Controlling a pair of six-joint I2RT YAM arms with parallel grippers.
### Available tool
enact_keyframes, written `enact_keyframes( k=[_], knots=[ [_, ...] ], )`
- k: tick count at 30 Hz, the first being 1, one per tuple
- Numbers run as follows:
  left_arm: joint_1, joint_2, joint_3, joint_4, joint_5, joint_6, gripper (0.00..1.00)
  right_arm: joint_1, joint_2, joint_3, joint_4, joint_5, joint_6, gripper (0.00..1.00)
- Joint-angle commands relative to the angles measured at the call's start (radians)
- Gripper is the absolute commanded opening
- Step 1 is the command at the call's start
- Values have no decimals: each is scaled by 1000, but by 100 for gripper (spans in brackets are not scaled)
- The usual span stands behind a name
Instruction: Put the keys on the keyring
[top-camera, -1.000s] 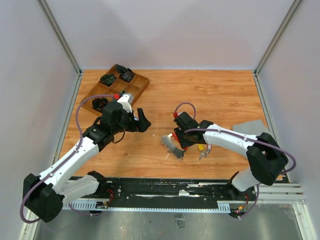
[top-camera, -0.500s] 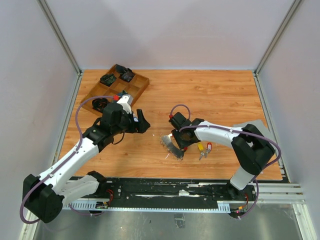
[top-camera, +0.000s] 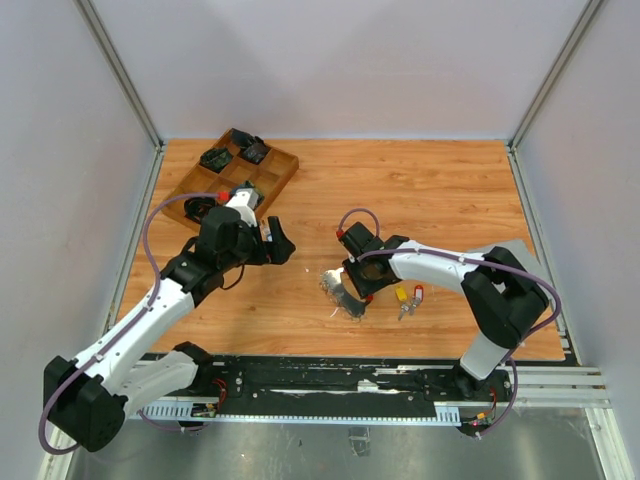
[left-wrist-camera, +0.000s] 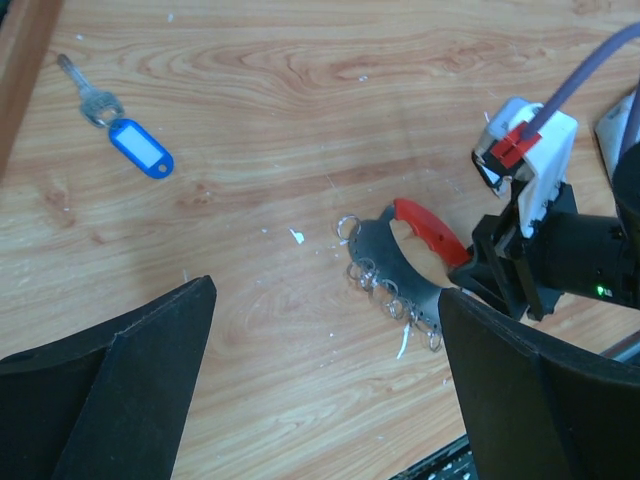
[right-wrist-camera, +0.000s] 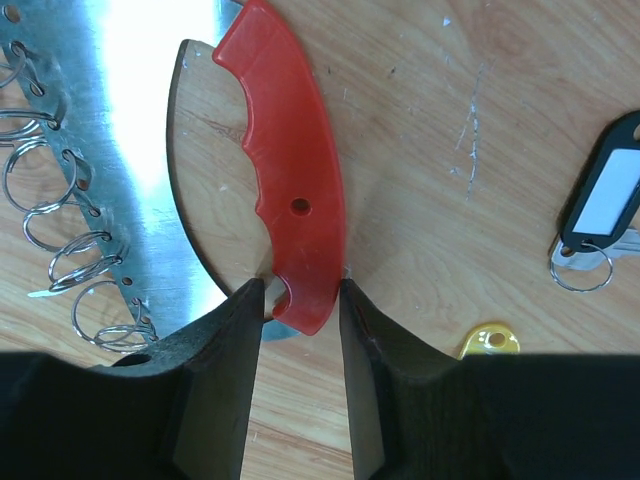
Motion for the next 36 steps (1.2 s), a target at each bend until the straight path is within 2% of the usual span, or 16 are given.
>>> enact_keyframes(
  k=[1, 6, 14, 22, 29, 36],
  knots=[
    [37, -13, 27, 0, -39, -31, 100, -20, 36, -77, -41, -29, 27, 37],
    [46, 8, 24, -2, -40, -49, 100, -30, 45, -92, -39, -20, 32, 33],
    [47, 76, 31, 20, 13, -31, 98, -24, -14, -118, 11, 10, -4, 18],
    [-7, 168, -18, 163, 110, -62, 85, 4, -190, -202, 182, 29, -63, 17],
    [-23, 224, -73, 287, 166, -67, 82, 7, -286, -267, 307, 11, -79, 17],
    [-68, 337, -46, 308, 190, -74, 76, 10, -326, -290, 350, 5, -82, 17]
  ],
)
